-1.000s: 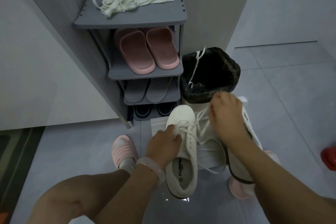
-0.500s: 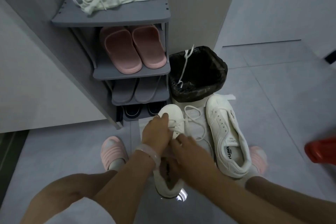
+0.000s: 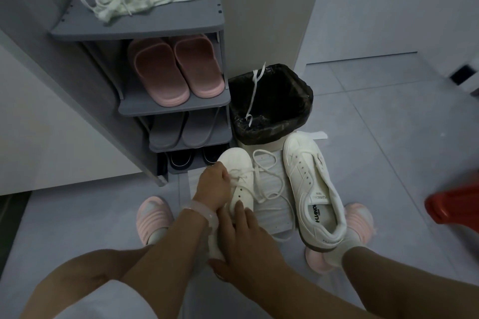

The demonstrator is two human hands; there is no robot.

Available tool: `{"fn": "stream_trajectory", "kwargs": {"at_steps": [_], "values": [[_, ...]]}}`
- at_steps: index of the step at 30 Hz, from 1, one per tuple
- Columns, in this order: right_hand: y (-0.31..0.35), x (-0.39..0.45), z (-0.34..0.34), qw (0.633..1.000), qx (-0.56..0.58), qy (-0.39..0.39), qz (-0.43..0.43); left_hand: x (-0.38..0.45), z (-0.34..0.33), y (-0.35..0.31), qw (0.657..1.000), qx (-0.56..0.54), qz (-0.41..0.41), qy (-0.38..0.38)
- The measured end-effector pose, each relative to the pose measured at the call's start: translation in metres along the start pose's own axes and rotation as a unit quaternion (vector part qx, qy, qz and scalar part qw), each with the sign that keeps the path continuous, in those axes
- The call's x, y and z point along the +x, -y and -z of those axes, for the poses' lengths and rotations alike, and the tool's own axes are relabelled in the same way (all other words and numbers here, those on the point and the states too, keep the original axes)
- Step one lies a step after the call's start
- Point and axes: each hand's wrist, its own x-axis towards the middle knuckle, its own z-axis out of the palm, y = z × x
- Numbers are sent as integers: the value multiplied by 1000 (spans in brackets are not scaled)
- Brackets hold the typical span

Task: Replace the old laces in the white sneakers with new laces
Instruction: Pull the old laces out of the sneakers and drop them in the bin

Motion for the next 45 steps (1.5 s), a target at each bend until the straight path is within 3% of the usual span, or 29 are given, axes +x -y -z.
{"fn": "stream_trajectory", "kwargs": {"at_steps": [2,5,8,12,16,19,23,25,29,34,37,39,41,43,45], "values": [[-1,0,-1,1000,-3,15,8,0,2,-1,1000,-14,-5,21],[-1,3,1,999,-19,47,8,-8,3,-9,993,98,-57,24],[-1,8,3,998,-27,62,3,-14,4,-18,976,195,-90,-21],[-2,10,6,995,-30,95,-8,-14,39,-35,994,71,-20,-86],[-1,11,6,995,-37,95,-14,-11,77,-26,984,48,9,-171],[-1,11,5,995,-44,94,-12,-7,81,-9,992,8,18,-126],[-2,10,5,994,-55,89,-6,-8,47,10,987,136,47,64],[-2,10,5,995,-61,85,-2,-11,25,13,990,112,19,79],[-2,10,4,995,-61,85,-2,-7,8,9,997,63,-48,-8],[-3,11,5,995,-57,84,1,-6,13,0,991,62,-69,-94],[-2,10,6,994,-64,86,4,-8,50,-23,963,-20,-141,-229],[-2,10,6,994,-69,87,5,-8,68,-29,950,-34,-182,-251],[0,9,7,994,-70,89,3,-6,63,-18,968,-17,-134,-209],[-1,9,8,994,-72,86,-1,-5,40,-1,992,15,-34,-119],[-2,9,8,994,-74,86,1,-8,15,10,999,20,12,-38]]}}
